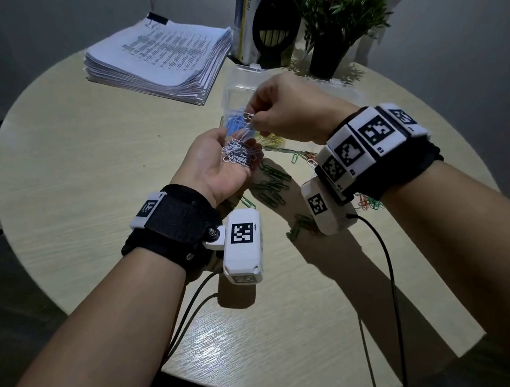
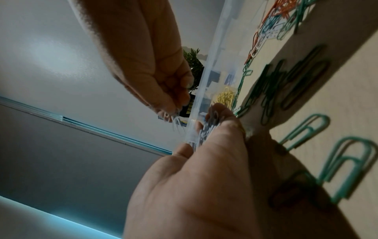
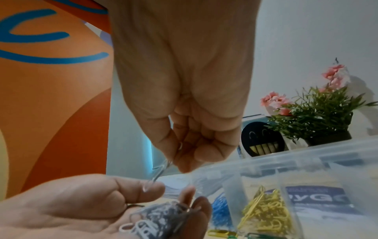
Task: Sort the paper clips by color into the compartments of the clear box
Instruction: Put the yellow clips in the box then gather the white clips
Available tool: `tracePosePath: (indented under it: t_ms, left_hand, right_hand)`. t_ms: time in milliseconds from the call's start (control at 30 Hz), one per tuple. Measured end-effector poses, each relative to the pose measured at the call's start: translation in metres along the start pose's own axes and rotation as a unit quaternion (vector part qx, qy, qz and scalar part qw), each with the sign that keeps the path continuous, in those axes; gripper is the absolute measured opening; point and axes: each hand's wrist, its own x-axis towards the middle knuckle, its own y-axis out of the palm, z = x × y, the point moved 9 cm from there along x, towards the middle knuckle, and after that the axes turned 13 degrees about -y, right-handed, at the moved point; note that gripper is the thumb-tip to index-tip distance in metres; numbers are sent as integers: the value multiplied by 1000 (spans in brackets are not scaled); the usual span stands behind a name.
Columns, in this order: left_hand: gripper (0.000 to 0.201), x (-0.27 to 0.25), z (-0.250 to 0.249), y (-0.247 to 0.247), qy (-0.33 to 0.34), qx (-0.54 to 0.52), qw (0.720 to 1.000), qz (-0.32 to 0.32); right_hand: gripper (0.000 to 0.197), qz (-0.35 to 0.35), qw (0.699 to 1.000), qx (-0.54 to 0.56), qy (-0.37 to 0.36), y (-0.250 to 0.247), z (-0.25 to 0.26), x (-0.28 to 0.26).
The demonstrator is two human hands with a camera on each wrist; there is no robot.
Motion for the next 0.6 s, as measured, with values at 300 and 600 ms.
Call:
tracePosePath:
  t_ms: [300,600]
  left_hand:
    - [37,-8,-17,-7,37,-36,998,-34]
    - [32,-6,-27,-14,52,-49,996,-45]
  right_hand:
    - [21,5,998,-34,55,1,-24,0]
    - [36,162,968,-191,29,47,-41,-3]
